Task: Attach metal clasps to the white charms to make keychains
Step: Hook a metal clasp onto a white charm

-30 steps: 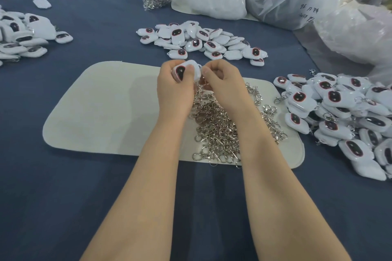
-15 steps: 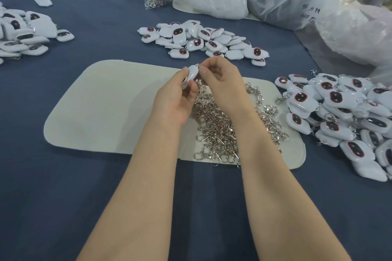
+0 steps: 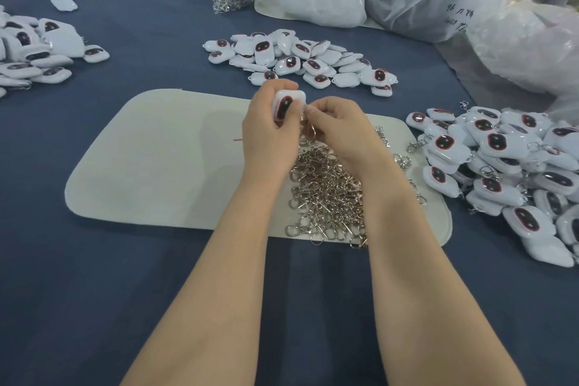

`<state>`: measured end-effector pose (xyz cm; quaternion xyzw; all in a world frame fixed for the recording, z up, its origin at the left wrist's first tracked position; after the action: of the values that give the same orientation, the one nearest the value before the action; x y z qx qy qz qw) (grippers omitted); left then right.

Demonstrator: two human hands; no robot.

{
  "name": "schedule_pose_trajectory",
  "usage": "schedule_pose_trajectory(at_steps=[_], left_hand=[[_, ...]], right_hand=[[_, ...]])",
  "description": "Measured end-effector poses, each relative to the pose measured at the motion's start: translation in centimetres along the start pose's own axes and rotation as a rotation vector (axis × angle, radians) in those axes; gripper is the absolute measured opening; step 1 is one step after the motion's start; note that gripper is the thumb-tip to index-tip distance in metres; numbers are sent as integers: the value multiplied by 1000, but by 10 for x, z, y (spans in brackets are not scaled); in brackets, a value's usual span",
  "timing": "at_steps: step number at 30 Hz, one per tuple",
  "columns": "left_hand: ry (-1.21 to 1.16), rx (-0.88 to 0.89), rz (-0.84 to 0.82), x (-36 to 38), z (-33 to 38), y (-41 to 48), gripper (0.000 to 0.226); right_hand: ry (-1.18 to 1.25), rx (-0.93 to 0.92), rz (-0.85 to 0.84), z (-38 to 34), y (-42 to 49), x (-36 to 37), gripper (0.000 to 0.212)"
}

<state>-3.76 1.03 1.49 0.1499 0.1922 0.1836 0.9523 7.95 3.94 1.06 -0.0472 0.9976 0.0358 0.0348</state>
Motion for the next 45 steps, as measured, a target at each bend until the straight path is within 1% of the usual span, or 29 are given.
schedule_pose_trajectory(at_steps=[2,4,6,7,9,11,13,15,17,19,21,23,25,27,28,31,36,38,39,40,42,45], left_hand=[[92,73,-16,3,1,-1,17],[124,113,-3,4,4,-3,17],[80,76,36,2,5,-3,16],[23,14,58,1,3,-2,15],[-146,-188,71,-1,-7,1,11],[-359,-414,34,0,-16,2,7],[-561,-583,-18,4,-21,1,7],[-689,-692,-52,6,-23,0,10],[-768,-749,-75,8,-23,-1,13],[-803,-790,-87,9,-24,-2,13],[-778,-790,-90,8,-25,-2,12],[-674,-711,-75,7,-24,-2,10],[-440,-544,-31,3,-21,1,4],[-198,-358,28,-1,-15,2,8],[-125,-279,45,-3,-10,2,10],[-19,-92,65,-3,-2,-2,14],[140,115,36,2,3,-5,17],[128,111,47,1,5,-6,16],[95,70,67,0,4,-5,15],[38,0,85,-2,1,-3,14],[-132,-209,82,-2,-9,2,8],[-436,-466,11,1,-19,3,7]], right_hand=[[92,57,-15,4,1,-3,16],[164,91,-21,6,2,-3,17],[219,76,-9,5,2,0,15],[242,56,-2,4,1,1,13],[263,20,0,1,-1,5,8],[253,-5,-23,-2,-2,9,4],[224,-23,-36,-3,-3,12,8],[173,-46,-21,-5,-3,12,11],[113,-76,5,-7,-4,11,11],[57,-96,24,-7,-4,10,6],[-17,-104,38,-7,-4,10,6],[-76,-102,44,-6,-3,11,7],[-85,-78,44,-4,-2,10,8],[-74,-50,38,-2,0,8,11],[-73,-40,35,-1,0,7,13],[-36,-11,21,1,1,4,19],[142,103,-11,6,3,2,30],[211,100,14,6,2,3,27],[238,80,28,4,1,4,22],[265,58,34,3,0,5,17],[299,16,13,0,-1,9,11],[295,-10,-39,-2,-2,12,10]])
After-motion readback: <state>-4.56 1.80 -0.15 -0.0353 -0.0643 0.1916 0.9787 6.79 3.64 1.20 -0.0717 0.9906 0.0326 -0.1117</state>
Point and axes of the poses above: each hand's wrist, its own y-axis towards the middle knuckle, its own x-axis out of the palm, z = x × y, the point moved 4 cm from there along y, towards the middle knuckle, and after that the axes turned 14 degrees about y, right-handed, at the moved point
